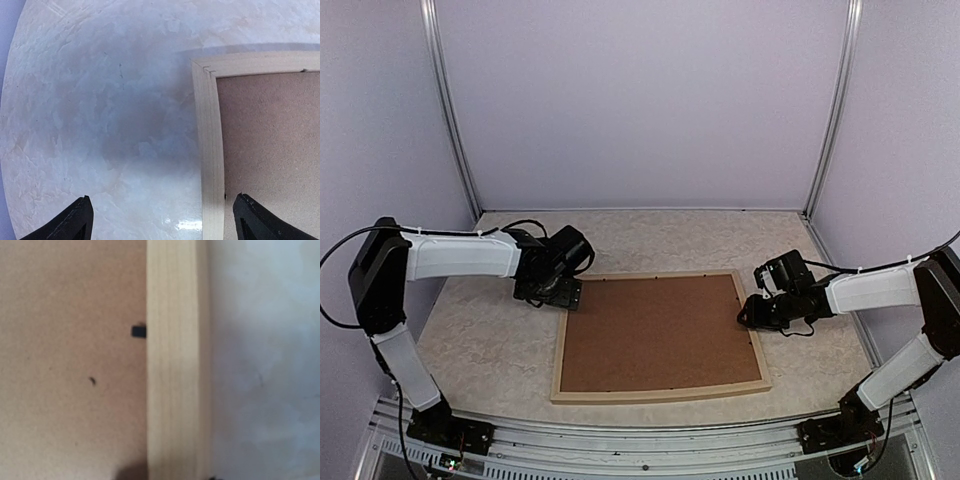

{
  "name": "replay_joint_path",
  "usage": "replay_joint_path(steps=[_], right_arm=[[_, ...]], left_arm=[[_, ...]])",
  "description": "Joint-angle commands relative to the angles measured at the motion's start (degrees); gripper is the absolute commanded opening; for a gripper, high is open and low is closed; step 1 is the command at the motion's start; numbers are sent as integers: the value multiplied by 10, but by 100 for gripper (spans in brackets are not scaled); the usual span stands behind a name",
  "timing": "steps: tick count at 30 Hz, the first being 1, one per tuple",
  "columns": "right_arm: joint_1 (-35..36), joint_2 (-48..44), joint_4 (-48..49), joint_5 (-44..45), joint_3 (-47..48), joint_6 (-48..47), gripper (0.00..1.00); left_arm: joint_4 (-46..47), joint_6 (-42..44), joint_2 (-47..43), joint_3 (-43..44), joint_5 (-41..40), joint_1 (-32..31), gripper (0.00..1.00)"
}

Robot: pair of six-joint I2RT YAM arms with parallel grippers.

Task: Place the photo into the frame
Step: Press the fastener onto the backboard.

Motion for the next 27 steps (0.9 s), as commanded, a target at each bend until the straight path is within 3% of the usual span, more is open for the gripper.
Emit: replay_joint_path(steps=[1,27], right_arm=[[9,23,-15,-5,-7,-9,39],[9,15,-21,-3,-10,-7,39]], left_arm=[[-7,4,-36,-18,-14,23,97],[19,24,20,-21,23,26,96]])
